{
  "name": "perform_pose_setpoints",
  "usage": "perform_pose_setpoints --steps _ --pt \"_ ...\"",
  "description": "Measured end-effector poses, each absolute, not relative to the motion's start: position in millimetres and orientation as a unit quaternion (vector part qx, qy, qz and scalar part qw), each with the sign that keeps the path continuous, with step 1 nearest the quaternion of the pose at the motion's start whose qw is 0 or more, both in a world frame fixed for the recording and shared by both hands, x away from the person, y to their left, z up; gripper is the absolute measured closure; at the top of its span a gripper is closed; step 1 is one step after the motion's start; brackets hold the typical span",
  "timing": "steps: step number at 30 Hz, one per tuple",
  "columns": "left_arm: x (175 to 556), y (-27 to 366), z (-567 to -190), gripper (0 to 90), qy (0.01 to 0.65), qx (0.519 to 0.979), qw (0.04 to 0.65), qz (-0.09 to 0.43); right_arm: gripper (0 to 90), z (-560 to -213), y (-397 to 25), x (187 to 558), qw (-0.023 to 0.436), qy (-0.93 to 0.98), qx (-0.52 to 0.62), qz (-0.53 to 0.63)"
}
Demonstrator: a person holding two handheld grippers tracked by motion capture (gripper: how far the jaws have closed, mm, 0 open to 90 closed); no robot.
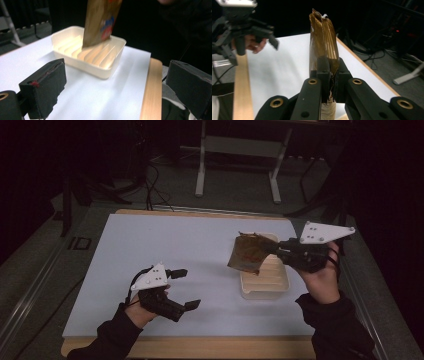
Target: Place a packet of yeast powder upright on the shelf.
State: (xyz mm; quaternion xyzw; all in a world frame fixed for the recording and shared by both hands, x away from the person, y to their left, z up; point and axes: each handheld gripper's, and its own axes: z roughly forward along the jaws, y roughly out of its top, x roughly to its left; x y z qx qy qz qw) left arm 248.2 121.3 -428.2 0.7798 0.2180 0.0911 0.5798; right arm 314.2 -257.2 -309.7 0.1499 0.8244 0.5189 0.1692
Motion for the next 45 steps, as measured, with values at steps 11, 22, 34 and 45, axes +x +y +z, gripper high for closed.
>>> perform_pose_setpoints --steps 11,22,34,45 --pt "241 139 -454 3.8 0.246 0.77 0.582 0.09 86.4 -304 -291 349 0.2 0.815 0.158 0.52" --pt "236 150 -473 3.8 0.266 0.767 0.579 0.082 86.4 -318 -301 386 0.212 0.82 0.178 0.5" --pt "236 156 -476 3.8 0.274 0.757 0.588 0.079 86.5 -337 -300 427 0.228 0.821 0.195 0.485" --pt "236 159 -480 3.8 0.283 0.754 0.588 0.071 86.4 -363 -294 458 0.217 0.829 0.215 0.469"
